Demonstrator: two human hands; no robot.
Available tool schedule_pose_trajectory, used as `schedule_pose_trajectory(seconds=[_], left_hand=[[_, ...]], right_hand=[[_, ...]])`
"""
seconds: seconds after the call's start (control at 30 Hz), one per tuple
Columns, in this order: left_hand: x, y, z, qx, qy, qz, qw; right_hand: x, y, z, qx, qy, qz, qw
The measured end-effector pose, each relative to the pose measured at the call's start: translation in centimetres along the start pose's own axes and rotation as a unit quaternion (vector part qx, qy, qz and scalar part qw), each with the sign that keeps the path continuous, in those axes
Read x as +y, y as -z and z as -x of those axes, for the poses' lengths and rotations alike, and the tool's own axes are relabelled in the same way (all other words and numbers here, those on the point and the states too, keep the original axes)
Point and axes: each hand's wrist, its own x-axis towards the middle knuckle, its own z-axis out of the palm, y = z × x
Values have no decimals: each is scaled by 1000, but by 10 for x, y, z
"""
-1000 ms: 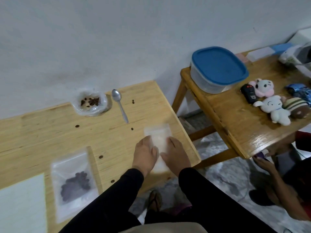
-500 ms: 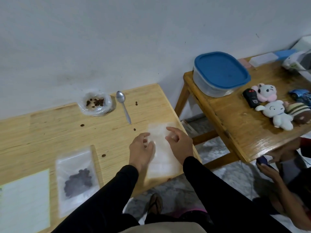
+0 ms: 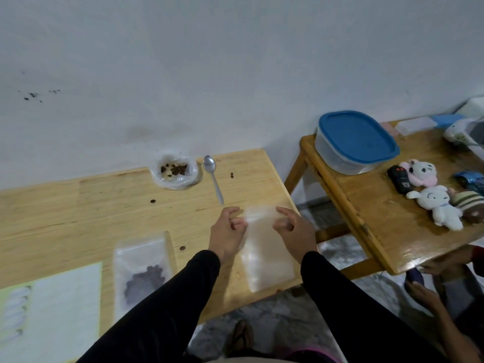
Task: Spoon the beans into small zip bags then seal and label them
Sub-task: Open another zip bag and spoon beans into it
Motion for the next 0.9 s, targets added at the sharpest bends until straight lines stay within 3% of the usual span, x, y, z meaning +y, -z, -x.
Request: schedule_pose_trajectory(seconds=[0.23,0.37,0.57,0.67,0.9], left_hand=[[4,5,-3,42,-37,38,998],[23,33,-7,74,-87,31,993],[62,79,-2,232,-99,133,959],[70,101,6,214,-61,209,952],[53,156,25,148,-112,240,953]], right_hand=[[-16,3,2,20,42,-19,999],[-51,3,-4,26,47,-151,987],[-121,-22,2,-20,158,-246,956],[-147,-45,11,-62,169,-270,946],[-182,-95,31,-154,138,-313,927]])
